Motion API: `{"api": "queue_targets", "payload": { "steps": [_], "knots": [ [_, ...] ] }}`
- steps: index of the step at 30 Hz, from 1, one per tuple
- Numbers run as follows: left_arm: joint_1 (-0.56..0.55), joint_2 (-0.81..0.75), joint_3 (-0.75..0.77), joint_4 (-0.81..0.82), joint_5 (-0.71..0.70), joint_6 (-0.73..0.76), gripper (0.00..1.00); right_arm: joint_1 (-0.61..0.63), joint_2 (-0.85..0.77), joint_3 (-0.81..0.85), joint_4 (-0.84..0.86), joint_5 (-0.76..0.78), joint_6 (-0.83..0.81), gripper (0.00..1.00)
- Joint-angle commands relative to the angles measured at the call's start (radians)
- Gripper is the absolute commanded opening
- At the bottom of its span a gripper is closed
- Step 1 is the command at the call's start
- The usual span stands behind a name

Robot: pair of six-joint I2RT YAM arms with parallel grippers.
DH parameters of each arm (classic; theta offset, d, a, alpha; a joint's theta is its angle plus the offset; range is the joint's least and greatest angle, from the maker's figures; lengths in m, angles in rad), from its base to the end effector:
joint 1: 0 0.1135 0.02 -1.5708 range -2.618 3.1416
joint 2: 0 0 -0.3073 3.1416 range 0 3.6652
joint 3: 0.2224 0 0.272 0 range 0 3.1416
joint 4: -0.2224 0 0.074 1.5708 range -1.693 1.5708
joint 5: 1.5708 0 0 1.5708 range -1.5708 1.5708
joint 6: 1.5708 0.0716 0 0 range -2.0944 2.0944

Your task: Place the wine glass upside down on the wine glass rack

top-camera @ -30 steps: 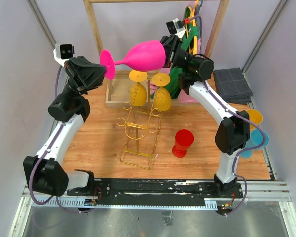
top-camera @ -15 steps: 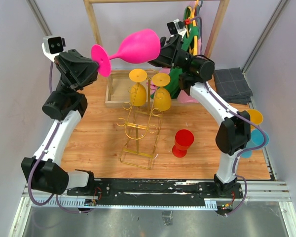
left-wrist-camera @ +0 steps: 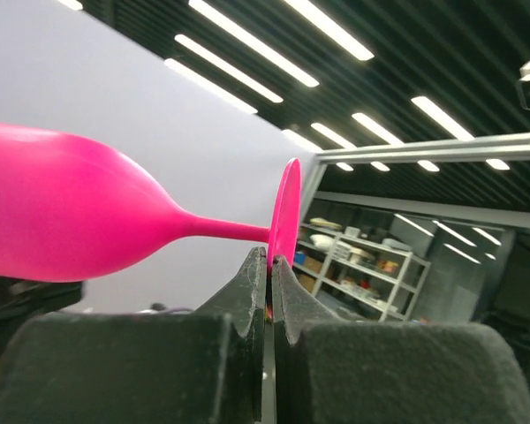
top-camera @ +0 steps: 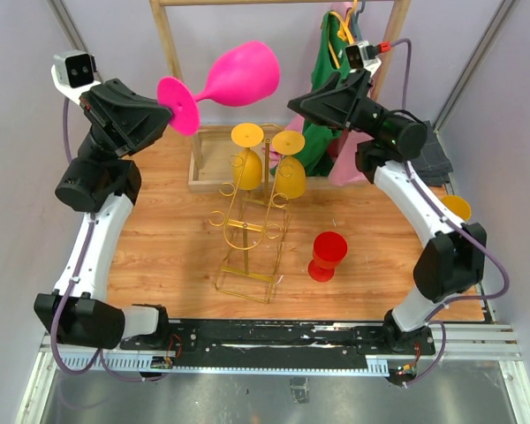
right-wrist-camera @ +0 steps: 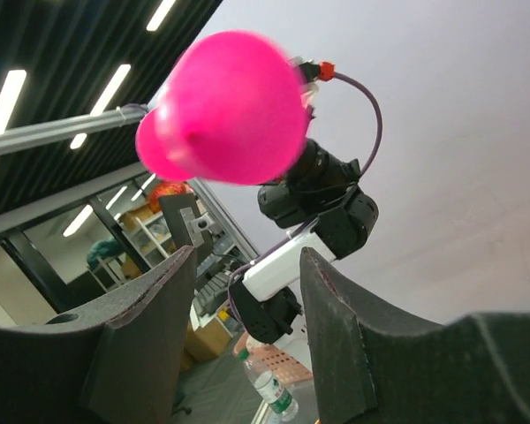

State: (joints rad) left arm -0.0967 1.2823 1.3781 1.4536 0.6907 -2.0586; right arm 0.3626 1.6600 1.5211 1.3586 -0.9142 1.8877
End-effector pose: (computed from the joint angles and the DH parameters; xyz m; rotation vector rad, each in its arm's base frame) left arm 0.1884 -0.0641 0.6224 0.4464 0.7119 -2.0607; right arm 0.3155 0.1803 0.5528 -0.5437 1.0915 2.1922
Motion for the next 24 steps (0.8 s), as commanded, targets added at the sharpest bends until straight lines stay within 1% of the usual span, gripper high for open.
{"api": "queue_targets", "payload": {
  "steps": [1, 3, 6, 10, 12, 15, 16, 18, 20, 24],
  "knots": [
    [0.057, -0.062, 0.005, -0.228, 0.100, 0.151, 0.00, -0.015, -0.114, -0.012, -0.038, -0.069, -0.099, 0.52],
    [0.079, -0.067, 0.019, -0.313, 0.123, 0.213, 0.00, -0.017, -0.142, -0.015, -0.069, -0.085, -0.125, 0.52],
    [0.101, -0.066, 0.027, -0.396, 0.141, 0.273, 0.00, -0.017, -0.175, -0.029, -0.105, -0.098, -0.151, 0.52],
    [0.132, -0.093, 0.007, -0.624, 0.139, 0.419, 0.00, -0.017, -0.209, -0.059, -0.113, -0.101, -0.159, 0.52],
    [0.150, -0.118, 0.004, -0.783, 0.129, 0.533, 0.00, -0.017, -0.226, -0.072, -0.126, -0.105, -0.170, 0.52],
    [0.164, -0.146, 0.048, -1.088, 0.096, 0.754, 0.00, -0.017, -0.251, -0.086, -0.156, -0.110, -0.197, 0.52],
    [0.164, -0.151, 0.070, -1.182, 0.074, 0.853, 0.00, -0.017, -0.257, -0.088, -0.166, -0.113, -0.206, 0.52],
    [0.164, -0.166, 0.106, -1.340, 0.014, 0.965, 0.00, -0.017, -0.271, -0.092, -0.185, -0.113, -0.222, 0.52],
    [0.164, -0.180, 0.105, -1.412, -0.013, 1.001, 0.00, -0.017, -0.277, -0.094, -0.197, -0.114, -0.233, 0.52],
    [0.164, -0.207, 0.033, -1.444, -0.038, 0.985, 0.00, -0.017, -0.280, -0.095, -0.206, -0.108, -0.236, 0.52]
  ]
}}
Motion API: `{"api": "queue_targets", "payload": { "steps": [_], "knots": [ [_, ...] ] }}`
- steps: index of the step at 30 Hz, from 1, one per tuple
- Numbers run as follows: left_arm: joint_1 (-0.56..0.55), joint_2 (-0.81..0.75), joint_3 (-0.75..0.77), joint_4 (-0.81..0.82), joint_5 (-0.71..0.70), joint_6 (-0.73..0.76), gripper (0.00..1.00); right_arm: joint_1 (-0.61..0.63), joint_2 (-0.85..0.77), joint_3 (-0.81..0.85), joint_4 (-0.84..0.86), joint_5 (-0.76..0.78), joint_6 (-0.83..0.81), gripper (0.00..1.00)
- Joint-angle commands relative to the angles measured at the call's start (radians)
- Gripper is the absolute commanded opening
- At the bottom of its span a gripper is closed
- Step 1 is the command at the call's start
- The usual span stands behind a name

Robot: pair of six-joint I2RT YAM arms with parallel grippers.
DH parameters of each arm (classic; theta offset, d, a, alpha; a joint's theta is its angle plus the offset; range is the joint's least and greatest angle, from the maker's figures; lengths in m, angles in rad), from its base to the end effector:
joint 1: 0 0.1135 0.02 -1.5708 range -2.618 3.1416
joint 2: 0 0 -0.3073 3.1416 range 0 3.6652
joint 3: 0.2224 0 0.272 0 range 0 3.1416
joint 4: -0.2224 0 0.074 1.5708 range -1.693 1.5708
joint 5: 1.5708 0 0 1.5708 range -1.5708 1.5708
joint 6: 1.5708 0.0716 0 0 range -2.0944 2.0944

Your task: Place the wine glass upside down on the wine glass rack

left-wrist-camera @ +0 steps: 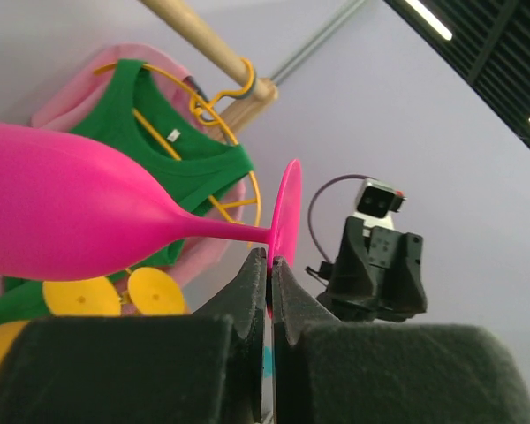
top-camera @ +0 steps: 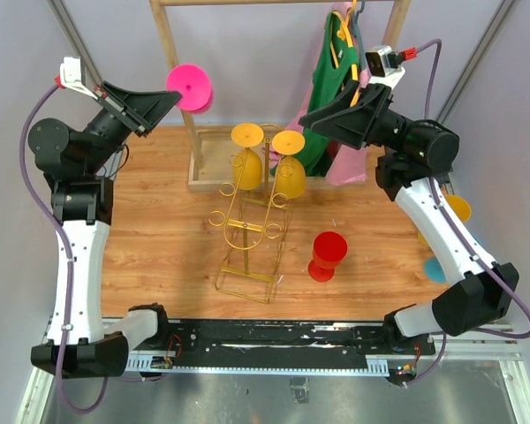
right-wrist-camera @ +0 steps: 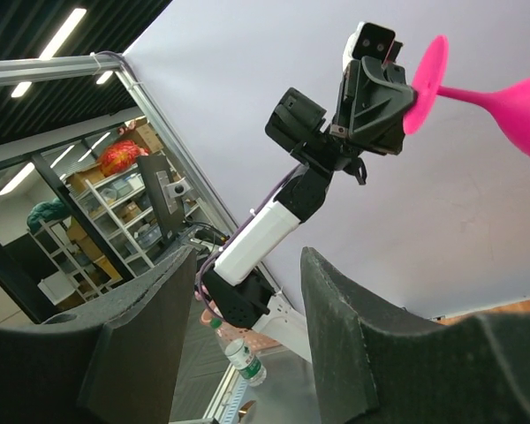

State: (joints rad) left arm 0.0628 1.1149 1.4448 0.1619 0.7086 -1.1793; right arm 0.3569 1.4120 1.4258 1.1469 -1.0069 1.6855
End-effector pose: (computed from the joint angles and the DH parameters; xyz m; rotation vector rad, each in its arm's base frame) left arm 0.2319 -0.0321 0.5927 -0.0892 1.3163 -1.3451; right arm 0.2418 0.1547 0.5835 -0.6739 1.1105 2.0134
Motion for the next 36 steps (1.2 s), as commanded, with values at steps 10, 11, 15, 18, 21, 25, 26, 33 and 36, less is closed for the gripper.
{"api": "queue_targets", "payload": {
  "steps": [10, 11, 15, 18, 21, 25, 26, 33, 36],
  "knots": [
    [0.004, -0.100, -0.183, -0.306, -0.130, 0.089, 0.00, -0.012, -0.053, -0.021, -0.047, 0.001, -0.070, 0.49],
    [0.003, -0.101, -0.202, -0.299, -0.118, 0.077, 0.00, -0.011, -0.055, -0.023, -0.050, 0.002, -0.072, 0.49],
    [0.001, -0.099, -0.246, -0.308, -0.083, 0.063, 0.00, -0.012, -0.058, -0.031, -0.059, 0.005, -0.081, 0.48],
    [-0.016, -0.107, -0.254, -0.318, -0.090, 0.064, 0.00, -0.012, -0.059, -0.037, -0.062, 0.008, -0.082, 0.46],
    [-0.036, -0.100, -0.260, -0.319, -0.075, 0.059, 0.00, -0.012, -0.056, -0.043, -0.062, 0.011, -0.082, 0.46],
    [-0.066, -0.092, -0.265, -0.308, -0.057, 0.049, 0.00, -0.012, -0.054, -0.051, -0.061, 0.016, -0.083, 0.46],
    [-0.074, -0.091, -0.264, -0.309, -0.055, 0.048, 0.00, -0.012, -0.052, -0.050, -0.060, 0.017, -0.083, 0.46],
    [-0.111, -0.090, -0.276, -0.318, -0.064, 0.054, 0.00, -0.010, -0.045, -0.048, -0.059, 0.019, -0.083, 0.46],
    [-0.128, -0.090, -0.282, -0.320, -0.063, 0.056, 0.00, -0.009, -0.041, -0.048, -0.057, 0.020, -0.081, 0.46]
  ]
}}
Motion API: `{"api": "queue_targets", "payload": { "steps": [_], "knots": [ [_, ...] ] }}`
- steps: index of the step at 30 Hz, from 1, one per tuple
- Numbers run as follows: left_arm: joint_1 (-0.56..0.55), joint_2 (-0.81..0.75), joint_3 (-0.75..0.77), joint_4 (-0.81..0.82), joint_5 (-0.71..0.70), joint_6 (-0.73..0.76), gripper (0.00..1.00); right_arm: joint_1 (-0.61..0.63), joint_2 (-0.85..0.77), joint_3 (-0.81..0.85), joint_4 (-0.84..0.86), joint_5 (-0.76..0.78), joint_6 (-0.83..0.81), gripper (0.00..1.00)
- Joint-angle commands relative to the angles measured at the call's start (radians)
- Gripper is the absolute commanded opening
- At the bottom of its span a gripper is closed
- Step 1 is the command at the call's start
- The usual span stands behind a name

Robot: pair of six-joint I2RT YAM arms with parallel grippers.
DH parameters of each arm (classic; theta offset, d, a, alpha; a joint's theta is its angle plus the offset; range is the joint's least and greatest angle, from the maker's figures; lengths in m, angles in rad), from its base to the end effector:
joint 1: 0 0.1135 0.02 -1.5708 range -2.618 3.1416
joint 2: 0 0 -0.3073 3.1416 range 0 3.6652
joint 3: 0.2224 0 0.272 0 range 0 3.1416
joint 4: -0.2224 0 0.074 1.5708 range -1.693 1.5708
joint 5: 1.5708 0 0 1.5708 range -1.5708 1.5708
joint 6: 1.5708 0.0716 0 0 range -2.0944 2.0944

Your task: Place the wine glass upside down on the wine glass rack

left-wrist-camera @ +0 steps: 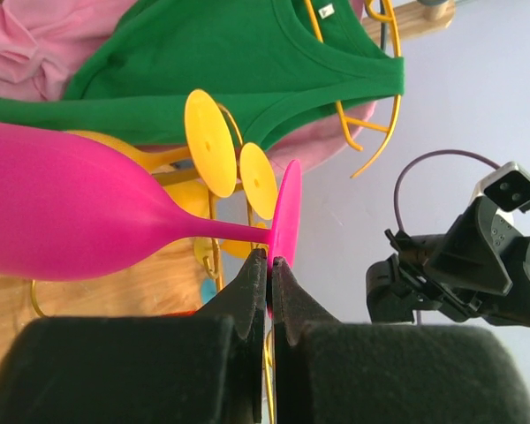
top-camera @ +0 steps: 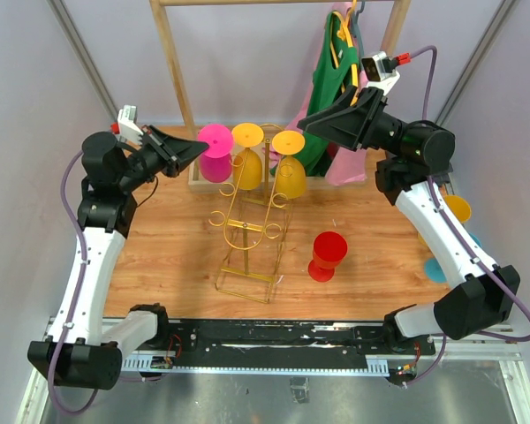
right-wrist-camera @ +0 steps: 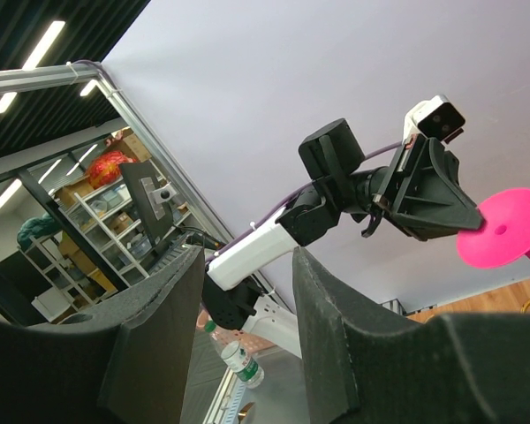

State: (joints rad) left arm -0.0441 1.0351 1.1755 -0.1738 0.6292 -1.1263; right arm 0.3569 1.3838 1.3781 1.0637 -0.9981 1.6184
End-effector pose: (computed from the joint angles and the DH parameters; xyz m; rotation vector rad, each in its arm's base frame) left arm 0.2472 -0.0531 0.4699 -0.4187 1.7397 -1.3748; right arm 0.2449 0.1556 0.5722 -0.6234 1.1638 1.9939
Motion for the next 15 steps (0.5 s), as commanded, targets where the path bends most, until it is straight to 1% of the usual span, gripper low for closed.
{"api": "queue_targets", "payload": {
  "steps": [1, 15],
  "knots": [
    [-0.025, -0.009, -0.014, 0.015, 0.016, 0.006, 0.00, -0.009, -0.011, 0.000, 0.026, 0.012, -0.014, 0.46],
    [-0.092, 0.021, 0.001, 0.000, -0.004, 0.037, 0.00, -0.007, -0.003, -0.009, 0.031, 0.011, -0.014, 0.46]
  ]
}}
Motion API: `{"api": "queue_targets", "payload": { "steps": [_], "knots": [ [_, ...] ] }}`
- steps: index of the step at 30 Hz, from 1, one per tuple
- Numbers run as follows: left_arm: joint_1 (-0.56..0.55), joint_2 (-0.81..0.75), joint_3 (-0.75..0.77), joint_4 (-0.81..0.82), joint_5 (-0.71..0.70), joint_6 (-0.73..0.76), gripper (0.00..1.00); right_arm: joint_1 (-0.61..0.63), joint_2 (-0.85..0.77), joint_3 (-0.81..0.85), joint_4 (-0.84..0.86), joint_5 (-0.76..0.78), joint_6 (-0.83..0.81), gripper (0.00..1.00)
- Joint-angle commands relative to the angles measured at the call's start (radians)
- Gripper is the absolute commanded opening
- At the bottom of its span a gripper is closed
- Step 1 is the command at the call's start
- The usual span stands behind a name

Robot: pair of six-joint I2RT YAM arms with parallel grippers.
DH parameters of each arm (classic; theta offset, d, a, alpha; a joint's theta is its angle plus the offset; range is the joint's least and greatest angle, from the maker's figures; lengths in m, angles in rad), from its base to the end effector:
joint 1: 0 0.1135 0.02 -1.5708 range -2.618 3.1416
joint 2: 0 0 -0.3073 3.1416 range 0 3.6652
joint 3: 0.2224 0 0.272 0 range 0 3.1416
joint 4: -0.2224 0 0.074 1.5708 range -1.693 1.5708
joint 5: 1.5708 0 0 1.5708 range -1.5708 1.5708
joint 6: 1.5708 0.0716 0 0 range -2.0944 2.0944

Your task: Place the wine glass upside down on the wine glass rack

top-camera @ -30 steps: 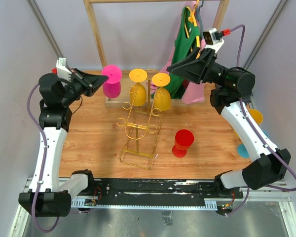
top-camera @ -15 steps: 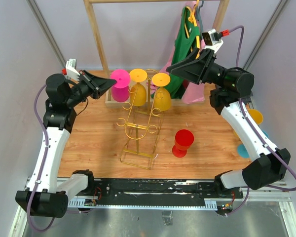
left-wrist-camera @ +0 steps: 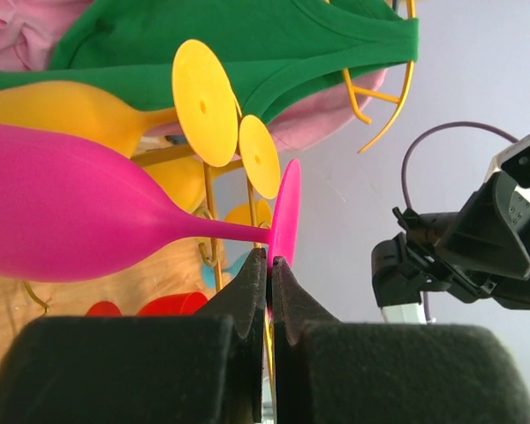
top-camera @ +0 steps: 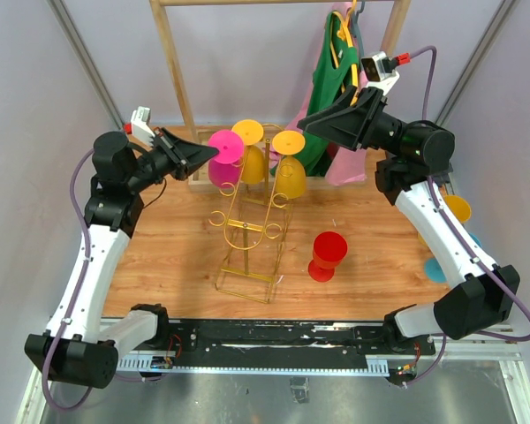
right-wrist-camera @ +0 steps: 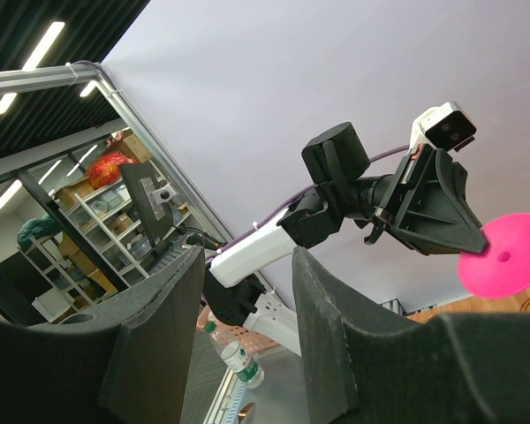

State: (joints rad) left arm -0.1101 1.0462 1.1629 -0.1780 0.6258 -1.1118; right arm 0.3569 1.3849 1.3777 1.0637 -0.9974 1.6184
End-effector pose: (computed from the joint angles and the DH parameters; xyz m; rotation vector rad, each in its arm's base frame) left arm 0.2482 -0.0696 0.4619 -0.3730 1.7897 -1.4071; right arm 0.2455 0.1557 0.5718 -0.6216 1.1648 1.9945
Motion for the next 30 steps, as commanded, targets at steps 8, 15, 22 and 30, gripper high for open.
{"api": "queue_targets", "payload": {
  "steps": [8, 15, 22, 30],
  "knots": [
    [-0.046, 0.014, 0.021, -0.028, -0.019, 0.044, 0.00, -0.007, 0.003, -0.011, 0.036, 0.013, -0.009, 0.45],
    [-0.058, 0.008, 0.012, -0.045, -0.020, 0.054, 0.00, -0.007, 0.008, -0.020, 0.039, 0.018, -0.010, 0.45],
    [-0.083, 0.016, 0.000, -0.049, -0.021, 0.067, 0.00, -0.006, 0.018, -0.028, 0.050, 0.024, -0.001, 0.45],
    [-0.097, 0.021, -0.002, -0.069, -0.027, 0.088, 0.00, -0.006, 0.017, -0.039, 0.059, 0.028, 0.003, 0.45]
  ]
}}
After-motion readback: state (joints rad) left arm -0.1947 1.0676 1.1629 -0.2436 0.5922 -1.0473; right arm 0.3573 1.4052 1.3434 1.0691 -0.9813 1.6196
